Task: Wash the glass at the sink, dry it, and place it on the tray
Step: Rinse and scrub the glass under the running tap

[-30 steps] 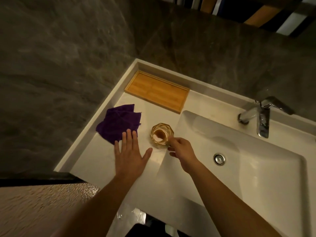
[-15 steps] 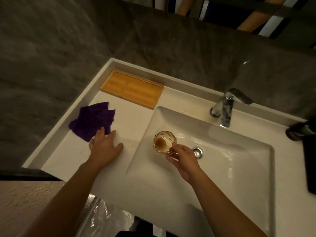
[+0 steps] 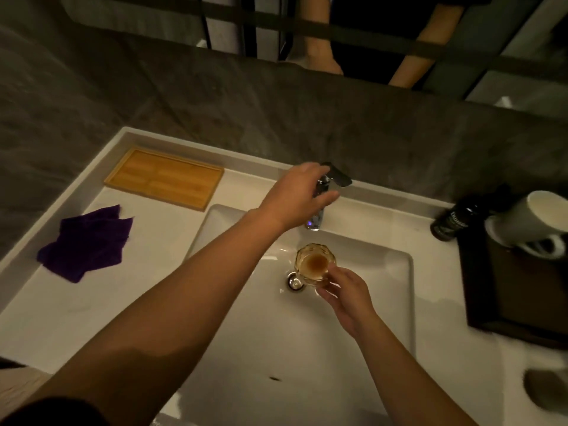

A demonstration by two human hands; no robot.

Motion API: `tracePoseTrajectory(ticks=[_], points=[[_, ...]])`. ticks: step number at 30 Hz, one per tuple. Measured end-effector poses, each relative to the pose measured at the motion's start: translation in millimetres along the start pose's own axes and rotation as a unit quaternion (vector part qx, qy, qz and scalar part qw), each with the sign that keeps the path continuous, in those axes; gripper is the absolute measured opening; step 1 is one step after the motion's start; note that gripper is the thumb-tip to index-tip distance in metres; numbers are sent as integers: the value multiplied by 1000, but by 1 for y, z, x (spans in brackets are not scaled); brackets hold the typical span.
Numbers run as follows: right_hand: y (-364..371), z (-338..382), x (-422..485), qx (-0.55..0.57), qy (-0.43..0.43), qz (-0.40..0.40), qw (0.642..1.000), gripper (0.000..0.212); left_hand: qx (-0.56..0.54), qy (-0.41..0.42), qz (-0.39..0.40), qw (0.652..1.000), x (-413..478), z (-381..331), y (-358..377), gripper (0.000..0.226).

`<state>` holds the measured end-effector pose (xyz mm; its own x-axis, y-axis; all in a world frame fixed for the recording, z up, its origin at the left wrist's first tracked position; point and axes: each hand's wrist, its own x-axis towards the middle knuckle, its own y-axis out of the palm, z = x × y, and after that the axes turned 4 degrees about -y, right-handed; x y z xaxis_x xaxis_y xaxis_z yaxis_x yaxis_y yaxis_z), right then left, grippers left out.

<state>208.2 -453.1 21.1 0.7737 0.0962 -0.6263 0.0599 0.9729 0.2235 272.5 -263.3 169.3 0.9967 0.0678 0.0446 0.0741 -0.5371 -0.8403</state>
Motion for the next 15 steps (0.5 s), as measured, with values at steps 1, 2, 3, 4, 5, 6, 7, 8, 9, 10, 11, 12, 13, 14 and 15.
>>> tracePoseTrajectory(ticks=[1, 2, 3, 4, 5, 6, 7, 8, 9, 10, 11, 12, 13, 14, 15], points=[[-2, 3, 3, 2, -1, 1, 1000, 20, 17, 6, 13, 1000, 11, -5, 6, 63], [-3, 7, 6, 1, -3, 4, 1000, 21, 36, 9, 24, 999, 19, -8, 12, 63], [-4, 10, 8, -1, -4, 7, 1000, 21, 55, 10, 28, 998, 25, -8, 17, 62], [-4, 13, 12, -3, -5, 9, 1000, 19, 73, 12, 22, 997, 31, -6, 20, 58], [-4, 15, 14, -5, -5, 12, 1000, 17, 87, 16, 11, 996, 34, -5, 23, 54], [-4, 17, 16, -6, -5, 15, 1000, 16, 98, 22, -3, 995, 36, -3, 25, 50], [-3, 18, 17, -9, -6, 18, 1000, 15, 109, 31, -12, 993, 37, -3, 27, 47], [1, 19, 21, -13, -7, 14, 1000, 14, 117, 40, -14, 992, 41, -1, 26, 45], [5, 18, 23, -20, -8, 11, 1000, 15, 119, 43, -13, 992, 44, 3, 25, 44], [8, 17, 23, -30, -10, 14, 999, 16, 114, 42, -16, 992, 43, 4, 25, 44], [10, 16, 22, -40, -11, 18, 999, 17, 103, 36, -17, 994, 42, 5, 25, 44], [11, 14, 22, -45, -8, 20, 999, 17, 87, 28, -20, 996, 42, 6, 24, 44], [12, 13, 22, -46, -4, 20, 999, 17, 69, 21, -25, 997, 42, 6, 23, 43], [13, 11, 21, -44, 1, 20, 999, 17, 51, 16, -29, 998, 42, 6, 23, 42], [13, 8, 19, -43, 7, 20, 999, 19, 38, 13, -32, 999, 41, 6, 24, 41]])
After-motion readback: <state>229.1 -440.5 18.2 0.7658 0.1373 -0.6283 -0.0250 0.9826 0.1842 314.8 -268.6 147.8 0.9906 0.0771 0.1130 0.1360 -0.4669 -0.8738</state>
